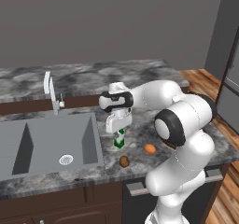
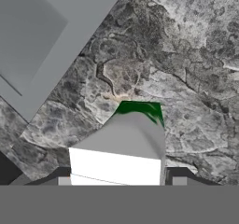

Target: Gather the eggs and milk located in the vicinity of the sink area and place them right next to the bowl.

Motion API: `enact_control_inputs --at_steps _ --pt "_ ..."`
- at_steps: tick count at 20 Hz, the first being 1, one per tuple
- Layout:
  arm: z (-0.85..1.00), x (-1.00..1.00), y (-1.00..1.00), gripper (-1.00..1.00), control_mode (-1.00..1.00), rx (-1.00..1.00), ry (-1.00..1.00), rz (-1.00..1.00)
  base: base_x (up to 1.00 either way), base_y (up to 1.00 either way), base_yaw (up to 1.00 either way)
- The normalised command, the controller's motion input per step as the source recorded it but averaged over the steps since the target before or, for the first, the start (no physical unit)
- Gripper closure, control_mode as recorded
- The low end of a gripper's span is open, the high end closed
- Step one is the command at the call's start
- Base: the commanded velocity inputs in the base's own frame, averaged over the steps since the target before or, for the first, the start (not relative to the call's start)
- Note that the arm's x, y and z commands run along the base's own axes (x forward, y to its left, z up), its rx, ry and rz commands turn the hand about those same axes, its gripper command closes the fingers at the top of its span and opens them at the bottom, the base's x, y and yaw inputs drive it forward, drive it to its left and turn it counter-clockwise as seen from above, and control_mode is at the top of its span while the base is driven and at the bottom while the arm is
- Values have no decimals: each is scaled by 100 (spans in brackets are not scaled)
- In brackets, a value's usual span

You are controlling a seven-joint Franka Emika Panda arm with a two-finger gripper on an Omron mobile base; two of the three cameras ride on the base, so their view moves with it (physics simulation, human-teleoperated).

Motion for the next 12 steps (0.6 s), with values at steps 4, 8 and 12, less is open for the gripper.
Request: enact_control_inputs --at_steps 4,8,12 --pt "0 0 0 100 -100 0 0 0 0 0 0" --pt "10 4 -9 100 -100 -1 0 -2 0 0 0" --pt "26 22 -80 100 -100 0 8 -7 0 0 0"
